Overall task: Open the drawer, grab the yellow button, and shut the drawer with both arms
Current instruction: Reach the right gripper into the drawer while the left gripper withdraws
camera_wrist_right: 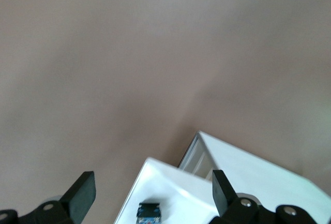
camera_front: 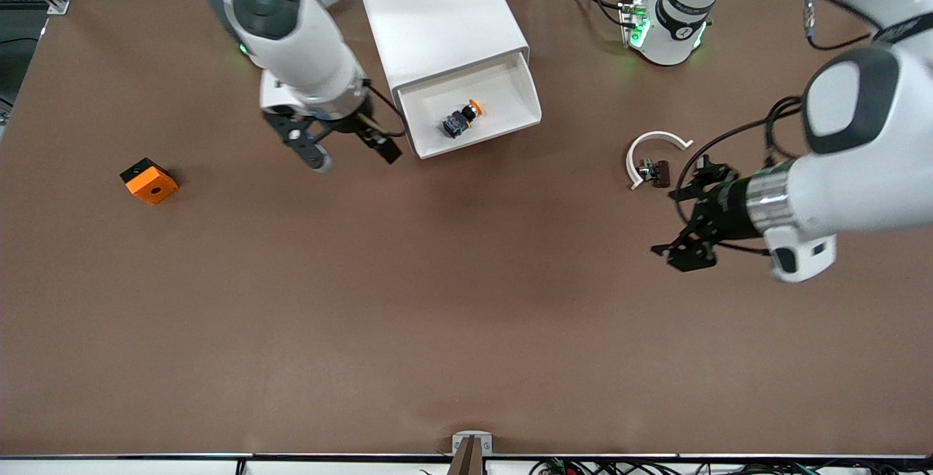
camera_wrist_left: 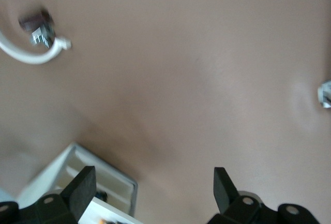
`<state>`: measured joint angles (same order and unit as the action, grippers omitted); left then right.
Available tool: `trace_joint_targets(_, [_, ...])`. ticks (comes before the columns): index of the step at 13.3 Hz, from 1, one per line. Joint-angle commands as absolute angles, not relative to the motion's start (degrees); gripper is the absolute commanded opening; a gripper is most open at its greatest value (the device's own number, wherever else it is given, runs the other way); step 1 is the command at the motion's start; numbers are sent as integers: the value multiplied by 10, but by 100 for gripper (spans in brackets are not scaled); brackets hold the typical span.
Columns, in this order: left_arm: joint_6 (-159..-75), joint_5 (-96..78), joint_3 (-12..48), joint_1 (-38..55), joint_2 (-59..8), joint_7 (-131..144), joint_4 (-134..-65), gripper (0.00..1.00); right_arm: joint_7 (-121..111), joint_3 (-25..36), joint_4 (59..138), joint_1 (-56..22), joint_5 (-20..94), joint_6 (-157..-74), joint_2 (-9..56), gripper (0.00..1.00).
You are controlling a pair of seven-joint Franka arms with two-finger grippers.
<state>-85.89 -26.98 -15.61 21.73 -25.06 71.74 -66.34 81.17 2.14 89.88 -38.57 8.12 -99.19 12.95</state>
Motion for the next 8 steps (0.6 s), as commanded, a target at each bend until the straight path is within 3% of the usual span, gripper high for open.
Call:
trace_joint_targets(1, [-818,-231,-159,221,-193,650,-691,100,866,30,889,-439,86,-1002,165,100])
trace_joint_targets(8, [-805,-132,-156,214,-192,428,-698,100,933,31,894,-507,84,-1030,197,100])
